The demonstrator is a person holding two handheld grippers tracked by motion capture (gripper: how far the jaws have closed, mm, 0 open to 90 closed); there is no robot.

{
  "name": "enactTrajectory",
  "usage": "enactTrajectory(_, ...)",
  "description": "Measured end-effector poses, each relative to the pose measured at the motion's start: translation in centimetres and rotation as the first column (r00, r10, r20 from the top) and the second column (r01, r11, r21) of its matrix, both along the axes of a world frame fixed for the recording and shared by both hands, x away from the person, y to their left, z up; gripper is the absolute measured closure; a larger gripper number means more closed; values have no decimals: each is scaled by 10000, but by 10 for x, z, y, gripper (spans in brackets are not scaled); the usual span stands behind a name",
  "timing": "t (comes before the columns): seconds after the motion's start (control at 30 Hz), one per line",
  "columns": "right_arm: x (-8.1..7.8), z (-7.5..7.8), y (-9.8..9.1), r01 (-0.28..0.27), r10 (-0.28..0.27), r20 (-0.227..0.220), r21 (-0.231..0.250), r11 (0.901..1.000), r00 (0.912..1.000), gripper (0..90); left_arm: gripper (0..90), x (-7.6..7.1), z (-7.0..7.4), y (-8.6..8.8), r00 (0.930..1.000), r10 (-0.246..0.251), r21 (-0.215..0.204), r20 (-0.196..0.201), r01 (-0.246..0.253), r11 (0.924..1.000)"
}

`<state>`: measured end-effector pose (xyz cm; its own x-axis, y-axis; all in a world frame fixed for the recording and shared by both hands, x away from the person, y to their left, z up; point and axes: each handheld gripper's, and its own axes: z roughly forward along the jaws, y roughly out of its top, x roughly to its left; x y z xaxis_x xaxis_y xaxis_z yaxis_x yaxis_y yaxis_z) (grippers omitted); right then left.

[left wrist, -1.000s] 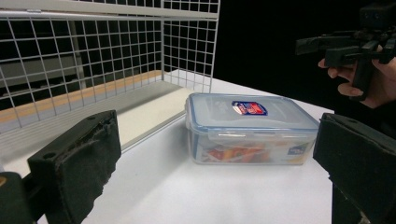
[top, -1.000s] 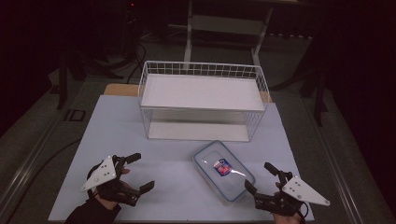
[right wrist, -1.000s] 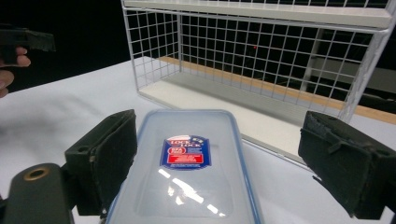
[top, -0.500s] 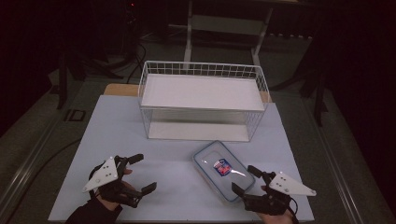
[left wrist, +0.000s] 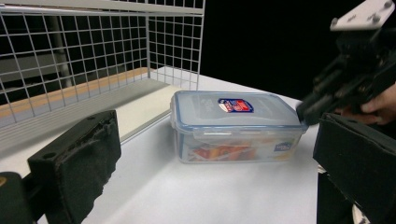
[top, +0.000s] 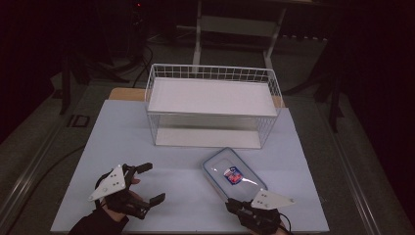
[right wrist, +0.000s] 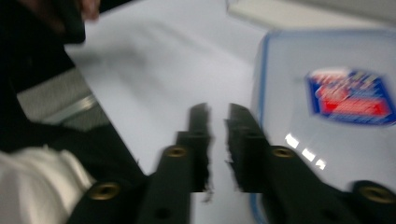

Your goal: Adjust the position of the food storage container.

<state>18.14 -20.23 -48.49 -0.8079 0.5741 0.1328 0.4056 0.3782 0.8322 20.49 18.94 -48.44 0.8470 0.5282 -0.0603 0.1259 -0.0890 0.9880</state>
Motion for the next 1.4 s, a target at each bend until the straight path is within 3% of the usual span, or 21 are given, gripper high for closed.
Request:
enactTrajectory(0.1,0,-5,2,-225,220,-228,-229,9995,9995,895,10,0,0,0,10000,10,-30,-10,-10,10000)
enactTrajectory(0.13,0,-7,3,-281,266,-287,-532,9982,9992,898,10,0,0,0,10000,11,-26,-23,-11,10000)
enactTrajectory(0.27,0,-9,1,-74,51,-275,-844,9964,9996,899,10,1,-1,0,10000,6,21,-59,-6,10000)
enactTrajectory(0.33,3,-12,-1,59,-103,-414,-1052,9944,9991,899,10,1,-1,-1,10000,-11,25,-77,11,10000)
enactTrajectory(0.4,4,-14,-2,134,-208,-752,-965,9952,9970,900,10,1,-1,-1,10000,-29,50,-67,29,10000)
enactTrajectory(0.67,5,-12,-8,619,-699,-606,-1245,9903,9957,900,10,0,-2,-1,10000,-48,85,-58,49,10000)
enactTrajectory(0.97,11,-12,-30,1233,-1301,-445,-1313,9836,9905,900,10,0,-2,-2,10000,-72,108,-52,72,9999)
enactTrajectory(1.3,23,-10,-60,2342,-2388,-260,-1181,9650,9707,900,10,0,-2,-2,9999,-106,132,-65,107,9999)
enactTrajectory(1.37,27,-10,-68,2668,-2712,-251,-1136,9570,9622,900,10,1,-2,-3,9999,-111,138,-76,112,9998)
enactTrajectory(1.4,31,-10,-74,2969,-3003,-128,-1169,9477,9537,900,10,1,-2,-3,9999,-115,136,-71,116,9998)
